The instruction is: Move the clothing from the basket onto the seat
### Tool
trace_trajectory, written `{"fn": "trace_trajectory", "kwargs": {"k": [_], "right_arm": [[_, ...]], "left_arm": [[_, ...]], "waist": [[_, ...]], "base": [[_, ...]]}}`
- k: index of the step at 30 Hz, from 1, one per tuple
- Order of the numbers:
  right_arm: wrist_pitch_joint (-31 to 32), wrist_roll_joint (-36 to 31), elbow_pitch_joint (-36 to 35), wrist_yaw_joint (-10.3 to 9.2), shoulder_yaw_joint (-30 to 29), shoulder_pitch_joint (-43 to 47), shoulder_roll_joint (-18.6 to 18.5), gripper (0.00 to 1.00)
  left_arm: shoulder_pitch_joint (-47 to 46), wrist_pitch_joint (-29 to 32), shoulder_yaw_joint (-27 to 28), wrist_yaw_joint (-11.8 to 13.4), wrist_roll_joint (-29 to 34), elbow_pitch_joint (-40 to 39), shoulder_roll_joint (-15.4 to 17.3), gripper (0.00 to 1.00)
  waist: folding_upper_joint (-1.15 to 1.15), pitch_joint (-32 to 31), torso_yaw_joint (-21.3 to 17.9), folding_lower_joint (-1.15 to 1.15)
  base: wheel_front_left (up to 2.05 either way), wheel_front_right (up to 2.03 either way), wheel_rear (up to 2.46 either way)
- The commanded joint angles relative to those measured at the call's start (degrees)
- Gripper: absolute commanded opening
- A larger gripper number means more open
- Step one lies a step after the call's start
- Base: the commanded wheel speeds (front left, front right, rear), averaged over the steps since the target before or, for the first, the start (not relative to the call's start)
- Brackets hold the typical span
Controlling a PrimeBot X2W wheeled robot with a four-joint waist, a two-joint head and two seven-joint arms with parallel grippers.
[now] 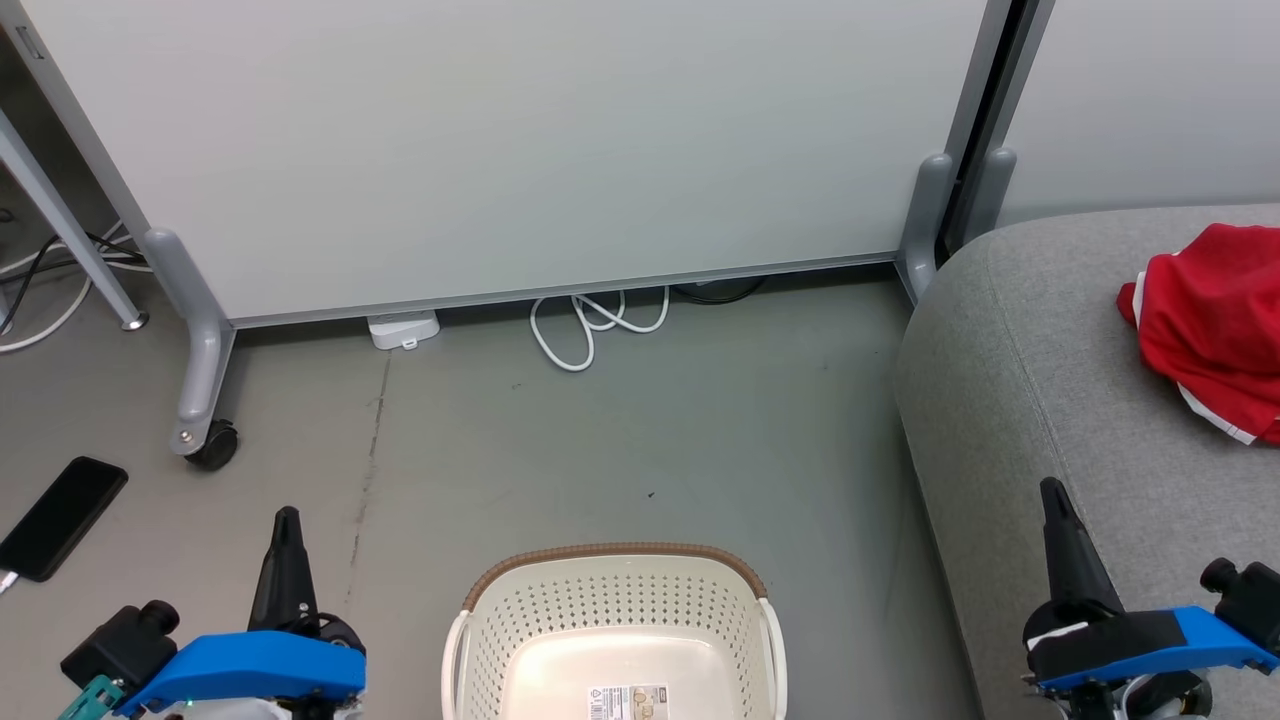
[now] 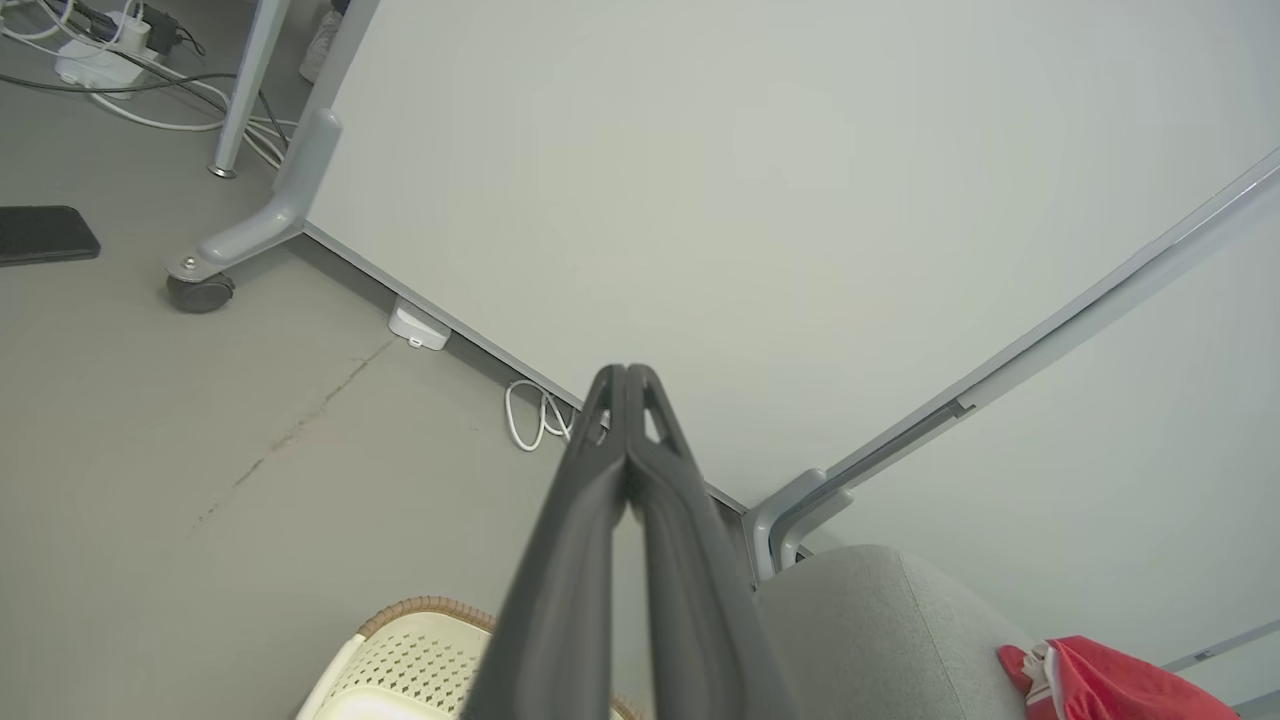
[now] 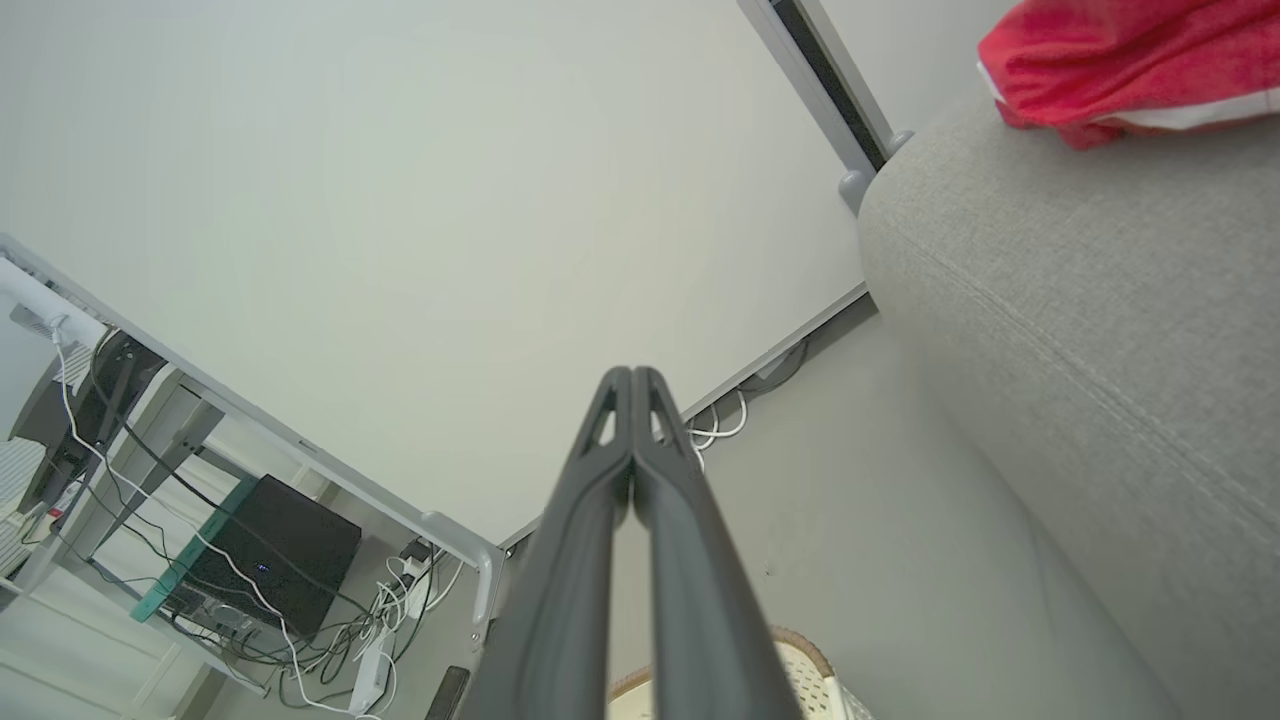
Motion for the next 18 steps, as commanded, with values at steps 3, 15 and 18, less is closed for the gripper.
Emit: {"fn": "trace_trajectory", "kwargs": {"k": [3,15,18], "right_arm": [[0.89,3.83,-0.59,0.02,-0.38,-1.72,-0.13,0.00],[3.17,12.48,-0.45,0.02,-0.93,-2.05,-0.13,0.00],[3.73,14.45,-0.42,0.02,-1.06,-2.12,-0.14,0.00]], "left_arm": [[-1.91,0.87,0.53,-0.38,-3.74,-0.99,0.33,0.00],[-2.43,3.18,1.14,-0.56,-12.52,-1.20,0.37,0.00],[-2.49,3.72,1.28,-0.61,-14.55,-1.24,0.38,0.00]], "waist": [[0.00,-0.02,-0.06,0.00],[0.00,-0.08,-0.25,0.00],[0.00,-0.10,-0.30,0.00]], "base": [[0.00,0.00,0.00],[0.00,0.00,0.00],[0.00,0.00,0.00]]}}
